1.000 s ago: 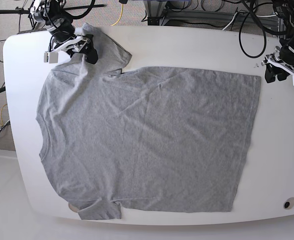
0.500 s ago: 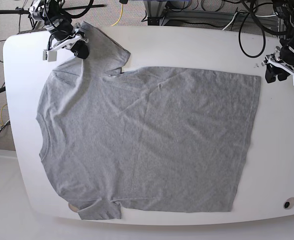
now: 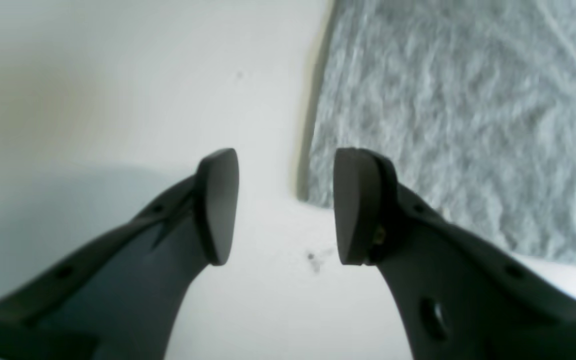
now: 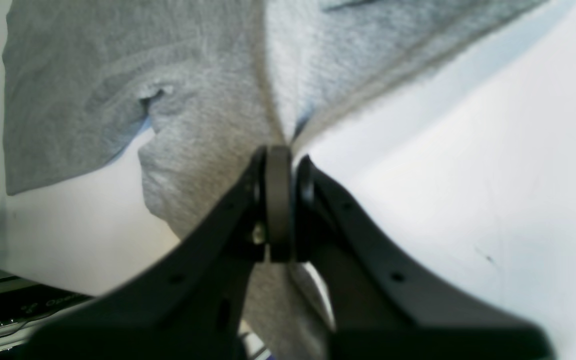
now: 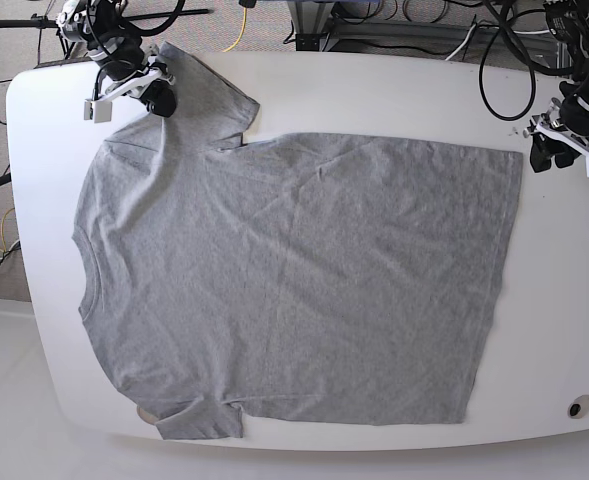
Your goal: Fold the T-shirt properly
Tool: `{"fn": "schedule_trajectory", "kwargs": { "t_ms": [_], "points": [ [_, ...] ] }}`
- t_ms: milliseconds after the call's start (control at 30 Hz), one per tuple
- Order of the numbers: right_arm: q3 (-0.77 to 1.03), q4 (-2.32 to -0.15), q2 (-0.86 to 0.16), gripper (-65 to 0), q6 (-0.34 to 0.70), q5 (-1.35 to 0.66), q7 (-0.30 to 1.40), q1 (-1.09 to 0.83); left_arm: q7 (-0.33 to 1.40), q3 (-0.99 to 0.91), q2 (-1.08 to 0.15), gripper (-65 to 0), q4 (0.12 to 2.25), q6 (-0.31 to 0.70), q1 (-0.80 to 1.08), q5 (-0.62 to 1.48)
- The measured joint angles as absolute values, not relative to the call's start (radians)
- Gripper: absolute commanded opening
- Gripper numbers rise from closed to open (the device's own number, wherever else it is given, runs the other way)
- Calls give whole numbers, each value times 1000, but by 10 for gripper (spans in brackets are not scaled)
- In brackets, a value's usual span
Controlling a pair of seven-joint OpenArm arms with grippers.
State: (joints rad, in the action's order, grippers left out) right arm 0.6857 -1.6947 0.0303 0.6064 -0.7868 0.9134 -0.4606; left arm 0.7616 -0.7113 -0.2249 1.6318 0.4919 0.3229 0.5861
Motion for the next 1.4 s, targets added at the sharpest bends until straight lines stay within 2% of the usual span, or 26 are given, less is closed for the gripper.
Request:
{"fn": "schedule_trajectory", "kwargs": {
  "t_ms": [267,533,933,1233,1400],
  "points": [
    [686,-1695,31,-650,606,-788,913,-461,849,-715,-225,-368,1549,587,255,604],
    [686,-1695,31,-650,606,-789,913,-461,870,-715,-225,-368,1436,592,221,601],
    [686,-1695,30,-650,607,-789,913,-477,811,-713,-231,-368,1340,605,212,653],
    [686,-1695,30,-650,608,-789,913,-481,748,-583,-237,-368,1328,605,191,654],
    [686,-1695,30,-650,610,-789,913,-487,734,-554,-200,-368,1335,612,192,673]
  ]
}}
